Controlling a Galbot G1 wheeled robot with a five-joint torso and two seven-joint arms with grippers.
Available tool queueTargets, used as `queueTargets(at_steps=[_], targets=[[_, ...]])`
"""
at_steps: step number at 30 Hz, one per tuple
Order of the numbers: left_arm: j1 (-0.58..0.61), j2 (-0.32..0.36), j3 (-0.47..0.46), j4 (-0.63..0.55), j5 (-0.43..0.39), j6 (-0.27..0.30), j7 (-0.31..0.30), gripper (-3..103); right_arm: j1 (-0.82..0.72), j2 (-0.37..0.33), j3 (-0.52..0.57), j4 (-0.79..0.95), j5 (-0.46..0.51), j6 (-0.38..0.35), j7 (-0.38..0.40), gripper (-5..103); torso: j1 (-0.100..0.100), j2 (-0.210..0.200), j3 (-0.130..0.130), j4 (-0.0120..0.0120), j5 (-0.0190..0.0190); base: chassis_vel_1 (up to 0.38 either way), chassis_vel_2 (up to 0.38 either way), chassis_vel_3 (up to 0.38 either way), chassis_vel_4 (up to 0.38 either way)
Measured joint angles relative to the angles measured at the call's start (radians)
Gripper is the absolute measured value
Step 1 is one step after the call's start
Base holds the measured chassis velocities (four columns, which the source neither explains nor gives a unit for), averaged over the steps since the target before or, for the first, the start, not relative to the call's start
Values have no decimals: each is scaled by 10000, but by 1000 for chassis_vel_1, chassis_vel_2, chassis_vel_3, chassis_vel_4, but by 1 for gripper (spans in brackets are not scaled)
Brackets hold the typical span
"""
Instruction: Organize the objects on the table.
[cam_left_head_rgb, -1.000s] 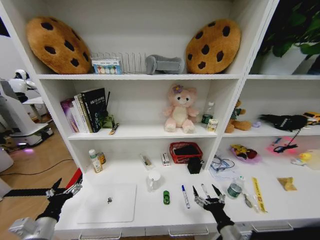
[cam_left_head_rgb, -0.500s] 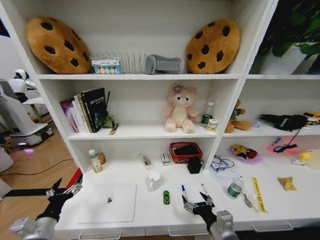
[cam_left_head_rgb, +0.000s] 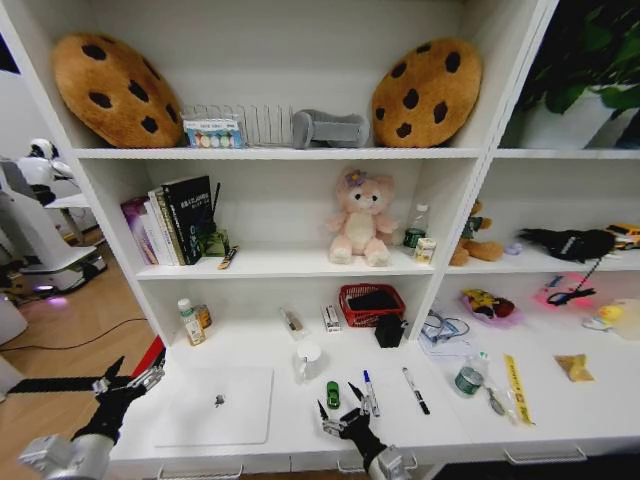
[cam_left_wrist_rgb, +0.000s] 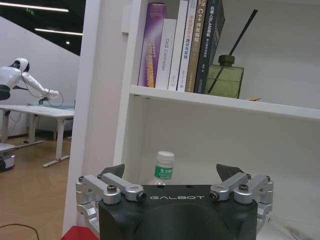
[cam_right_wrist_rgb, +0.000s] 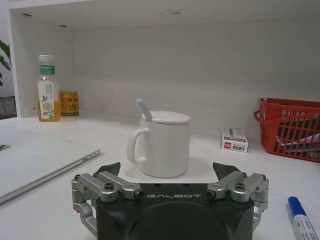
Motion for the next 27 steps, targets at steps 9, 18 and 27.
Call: queueTargets(at_steps=[9, 18, 27], targets=[[0, 1, 0, 0, 0, -2, 0, 100, 238, 887, 207, -806, -90, 430, 278, 100, 1, 0, 0, 0, -1, 0, 0, 0, 0], [0, 1, 0, 0, 0, -1, 0, 100, 518, 995, 149, -1246, 89, 345, 488, 100, 0, 0, 0, 0, 0, 0, 0, 0, 0], [0, 0, 0, 0, 0, -2, 0, 100, 864, 1127, -158, -1690, 372, 35, 705, 103, 0, 0, 0, 0, 0, 0, 0, 0, 0]])
